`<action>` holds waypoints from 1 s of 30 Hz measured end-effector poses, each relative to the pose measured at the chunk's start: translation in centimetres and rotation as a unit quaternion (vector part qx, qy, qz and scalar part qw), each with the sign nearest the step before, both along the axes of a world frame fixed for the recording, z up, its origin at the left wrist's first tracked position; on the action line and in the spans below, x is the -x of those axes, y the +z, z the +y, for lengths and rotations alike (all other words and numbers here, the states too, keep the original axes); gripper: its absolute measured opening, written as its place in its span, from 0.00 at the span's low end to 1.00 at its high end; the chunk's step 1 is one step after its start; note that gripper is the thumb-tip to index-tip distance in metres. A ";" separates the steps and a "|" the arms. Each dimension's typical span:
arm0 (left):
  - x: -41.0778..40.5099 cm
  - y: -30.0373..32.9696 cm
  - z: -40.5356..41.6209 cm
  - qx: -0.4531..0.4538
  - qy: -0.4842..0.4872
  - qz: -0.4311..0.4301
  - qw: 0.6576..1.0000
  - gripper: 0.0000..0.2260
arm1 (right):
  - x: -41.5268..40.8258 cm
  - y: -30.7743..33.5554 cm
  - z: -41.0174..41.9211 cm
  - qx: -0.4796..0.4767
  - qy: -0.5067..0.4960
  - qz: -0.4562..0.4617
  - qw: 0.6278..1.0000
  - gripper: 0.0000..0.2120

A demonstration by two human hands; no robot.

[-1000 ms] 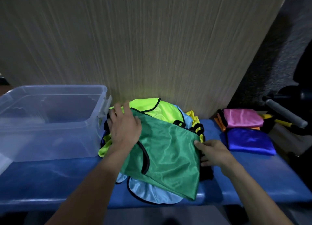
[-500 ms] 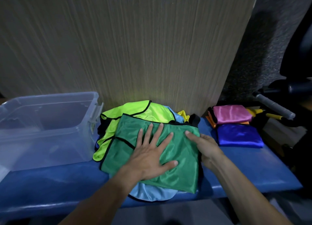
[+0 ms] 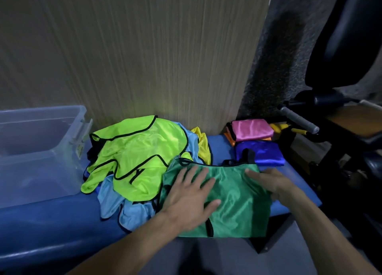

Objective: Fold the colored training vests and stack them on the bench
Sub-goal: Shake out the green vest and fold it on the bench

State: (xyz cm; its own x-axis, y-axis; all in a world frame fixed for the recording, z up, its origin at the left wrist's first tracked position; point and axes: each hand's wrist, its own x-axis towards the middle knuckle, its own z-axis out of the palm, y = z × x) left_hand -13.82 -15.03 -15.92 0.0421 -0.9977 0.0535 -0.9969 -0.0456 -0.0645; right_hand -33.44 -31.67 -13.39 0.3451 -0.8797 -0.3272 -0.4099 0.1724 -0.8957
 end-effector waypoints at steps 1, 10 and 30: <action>-0.4 0.1 -0.1 0.011 -0.002 -0.012 1.000 0.33 | 0.2 -0.6 -0.3 -0.001 -0.004 0.012 1.000 0.13; -1.7 -0.8 -1.1 -0.029 0.049 -0.037 0.998 0.36 | 1.9 -3.7 -3.0 0.063 -0.075 0.011 0.995 0.18; -3.0 2.4 -2.5 0.067 -0.011 0.323 0.944 0.15 | -3.8 5.1 5.3 0.038 0.054 -0.077 0.995 0.13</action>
State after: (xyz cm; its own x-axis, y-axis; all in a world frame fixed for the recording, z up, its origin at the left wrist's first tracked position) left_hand -10.87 -17.56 -13.50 0.0882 -0.9848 0.1495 -0.8276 0.0111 0.5612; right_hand -29.69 -26.39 -8.29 0.4799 -0.8549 -0.1970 -0.2800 0.0636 -0.9579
